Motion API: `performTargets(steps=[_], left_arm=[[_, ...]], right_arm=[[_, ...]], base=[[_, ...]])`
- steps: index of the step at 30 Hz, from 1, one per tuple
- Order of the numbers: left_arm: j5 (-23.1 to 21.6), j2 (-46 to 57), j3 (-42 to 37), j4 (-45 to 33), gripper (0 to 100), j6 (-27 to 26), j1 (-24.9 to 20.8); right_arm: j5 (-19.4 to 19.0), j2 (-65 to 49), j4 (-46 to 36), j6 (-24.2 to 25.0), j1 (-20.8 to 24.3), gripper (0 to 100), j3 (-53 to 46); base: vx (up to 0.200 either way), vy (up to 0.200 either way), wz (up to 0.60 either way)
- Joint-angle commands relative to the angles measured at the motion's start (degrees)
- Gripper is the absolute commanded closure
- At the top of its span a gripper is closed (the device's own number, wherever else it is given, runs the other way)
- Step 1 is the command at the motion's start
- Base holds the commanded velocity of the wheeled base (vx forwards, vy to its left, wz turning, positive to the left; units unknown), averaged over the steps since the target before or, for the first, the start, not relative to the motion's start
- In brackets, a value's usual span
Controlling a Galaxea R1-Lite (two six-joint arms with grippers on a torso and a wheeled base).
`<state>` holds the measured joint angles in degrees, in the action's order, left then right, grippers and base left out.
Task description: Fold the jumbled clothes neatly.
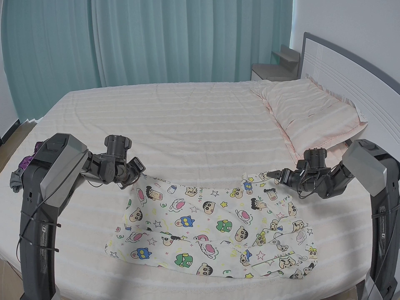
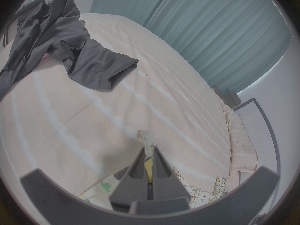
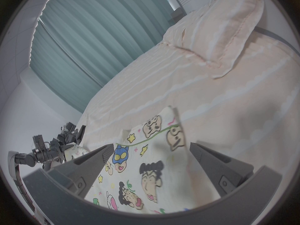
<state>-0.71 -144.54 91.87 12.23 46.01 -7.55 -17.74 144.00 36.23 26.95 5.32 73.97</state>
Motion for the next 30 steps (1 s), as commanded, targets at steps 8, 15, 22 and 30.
performTargets(steps=[8, 15, 22, 30], left_arm=[[0.0, 0.2, -0.2, 0.1, 100, 0.6, -0.2], [0.0, 0.4, -0.2, 0.0, 100, 0.8, -0.2], [0.0, 0.9, -1.0, 0.0, 100, 0.8, -0.1], [0.0, 1.3, -1.5, 0.0, 100, 0.8, -0.2]], right_arm=[[3.7, 5.1, -1.4, -0.1, 2.5, 0, 6.1], [3.8, 3.5, -1.5, -0.2, -0.6, 0, 6.3], [3.9, 4.8, -1.9, -0.4, -0.6, 0, 8.1], [4.8, 10.1, -4.2, -0.5, 2.9, 0, 13.6]], base=[[0.0, 0.0, 0.0], [0.0, 0.0, 0.0], [0.0, 0.0, 0.0], [0.0, 0.0, 0.0]])
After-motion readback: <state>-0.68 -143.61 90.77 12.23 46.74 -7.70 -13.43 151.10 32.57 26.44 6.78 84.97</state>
